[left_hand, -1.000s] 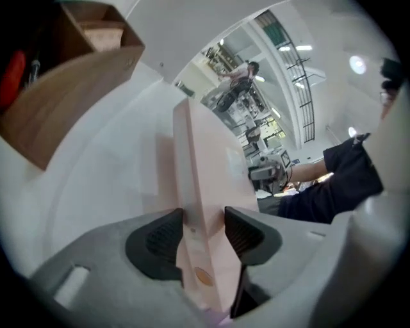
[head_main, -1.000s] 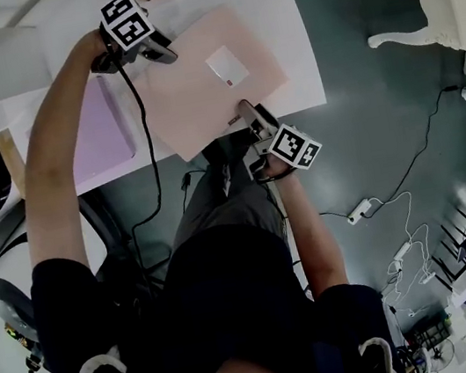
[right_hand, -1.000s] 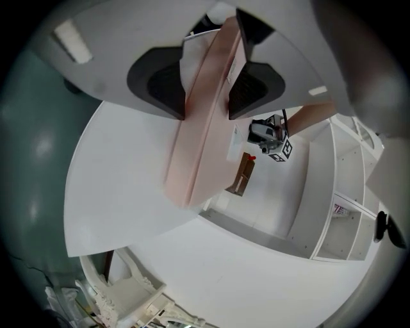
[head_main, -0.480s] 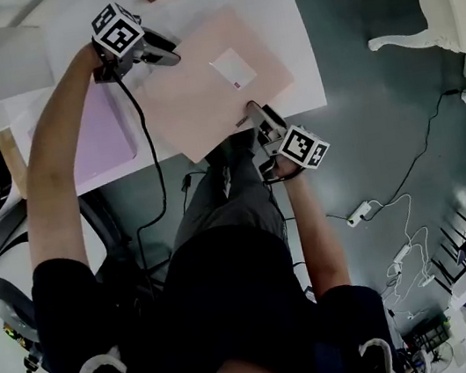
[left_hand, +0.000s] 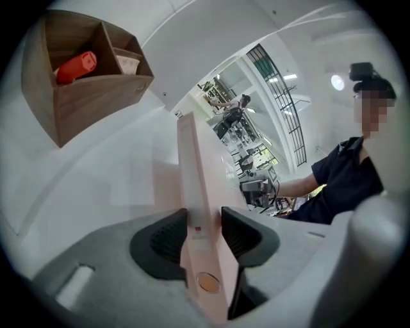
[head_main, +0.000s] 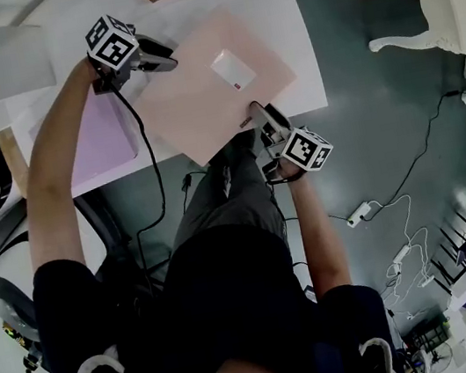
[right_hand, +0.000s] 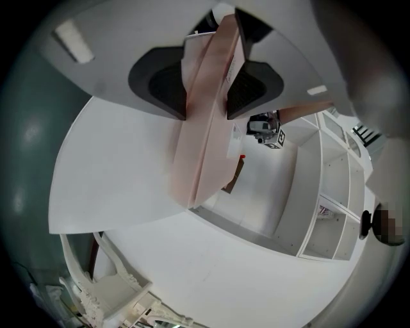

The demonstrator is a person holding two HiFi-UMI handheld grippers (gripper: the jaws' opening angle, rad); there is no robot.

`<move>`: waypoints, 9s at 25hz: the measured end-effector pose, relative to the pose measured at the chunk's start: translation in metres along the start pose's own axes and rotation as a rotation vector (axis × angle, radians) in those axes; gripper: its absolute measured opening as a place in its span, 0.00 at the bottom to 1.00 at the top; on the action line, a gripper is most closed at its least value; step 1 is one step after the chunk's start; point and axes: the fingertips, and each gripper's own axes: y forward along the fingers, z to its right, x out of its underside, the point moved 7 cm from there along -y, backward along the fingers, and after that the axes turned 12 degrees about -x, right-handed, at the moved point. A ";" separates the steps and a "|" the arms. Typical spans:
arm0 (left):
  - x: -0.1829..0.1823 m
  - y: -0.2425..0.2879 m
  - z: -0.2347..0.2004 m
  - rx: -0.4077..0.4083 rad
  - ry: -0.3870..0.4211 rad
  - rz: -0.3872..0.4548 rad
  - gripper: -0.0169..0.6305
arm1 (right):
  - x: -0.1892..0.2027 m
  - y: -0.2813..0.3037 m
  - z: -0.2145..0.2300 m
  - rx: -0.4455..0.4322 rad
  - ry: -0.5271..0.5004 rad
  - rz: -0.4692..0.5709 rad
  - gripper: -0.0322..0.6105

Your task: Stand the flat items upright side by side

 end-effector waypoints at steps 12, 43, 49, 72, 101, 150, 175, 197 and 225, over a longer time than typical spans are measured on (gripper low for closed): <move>-0.004 -0.038 0.048 -0.151 0.079 0.219 0.29 | -0.024 -0.010 -0.046 -0.035 -0.115 -0.006 0.35; 0.042 -0.113 0.101 -0.643 0.140 0.644 0.28 | -0.072 0.034 -0.137 -0.171 -0.462 -0.055 0.33; 0.060 -0.133 0.121 -0.745 0.095 0.748 0.28 | -0.078 0.046 -0.163 -0.219 -0.523 -0.080 0.33; 0.117 -0.188 0.205 -1.081 -0.073 1.004 0.27 | -0.093 0.085 -0.265 -0.462 -0.791 -0.266 0.33; 0.142 -0.239 0.165 -1.324 -0.221 1.129 0.26 | -0.092 0.176 -0.326 -0.578 -0.966 -0.299 0.33; 0.124 -0.321 -0.035 -1.450 -0.325 1.212 0.25 | -0.118 0.382 -0.328 -0.512 -1.118 -0.158 0.33; 0.089 -0.307 -0.101 -1.705 -0.478 1.112 0.04 | -0.106 0.475 -0.275 -0.510 -1.247 -0.368 0.27; 0.084 -0.319 -0.134 -1.664 -0.514 1.041 0.04 | -0.123 0.499 -0.277 -0.422 -1.273 -0.325 0.24; 0.076 -0.317 -0.147 -1.622 -0.469 0.971 0.04 | -0.135 0.511 -0.278 -0.392 -1.302 -0.292 0.21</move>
